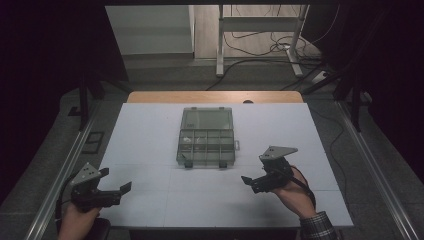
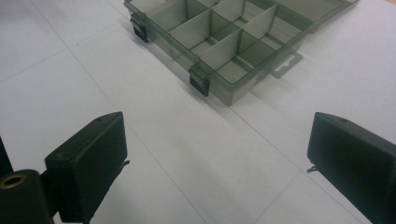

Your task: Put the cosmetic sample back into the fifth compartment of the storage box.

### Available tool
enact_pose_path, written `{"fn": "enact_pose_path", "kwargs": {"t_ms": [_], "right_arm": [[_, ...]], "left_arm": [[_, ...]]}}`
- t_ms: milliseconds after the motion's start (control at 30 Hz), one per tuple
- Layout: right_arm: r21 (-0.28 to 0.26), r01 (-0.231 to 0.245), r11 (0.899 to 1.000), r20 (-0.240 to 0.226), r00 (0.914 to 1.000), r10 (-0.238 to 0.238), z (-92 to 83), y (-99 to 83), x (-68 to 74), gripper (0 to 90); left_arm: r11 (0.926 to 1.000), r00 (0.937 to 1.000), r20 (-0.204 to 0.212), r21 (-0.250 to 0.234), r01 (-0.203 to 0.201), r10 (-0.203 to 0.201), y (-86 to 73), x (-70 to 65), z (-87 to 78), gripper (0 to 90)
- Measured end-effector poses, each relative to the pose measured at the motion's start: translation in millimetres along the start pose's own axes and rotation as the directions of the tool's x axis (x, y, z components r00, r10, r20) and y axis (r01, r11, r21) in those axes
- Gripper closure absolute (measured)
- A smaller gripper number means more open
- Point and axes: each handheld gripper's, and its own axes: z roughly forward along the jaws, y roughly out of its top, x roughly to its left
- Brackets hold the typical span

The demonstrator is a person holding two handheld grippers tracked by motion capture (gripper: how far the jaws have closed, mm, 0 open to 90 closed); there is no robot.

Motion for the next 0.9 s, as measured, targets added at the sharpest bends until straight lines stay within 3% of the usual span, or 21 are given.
{"fn": "enact_pose_path", "kwargs": {"t_ms": [900], "right_arm": [[-0.007, -0.024, 1.0, 0.086, 0.996, 0.025, -33.4, -29.7, -10.8, 1.5]], "left_arm": [[1.0, 1.0, 0.0, 0.001, 0.005, -0.005, 0.2, 0.5, 0.0, 2.8]]}}
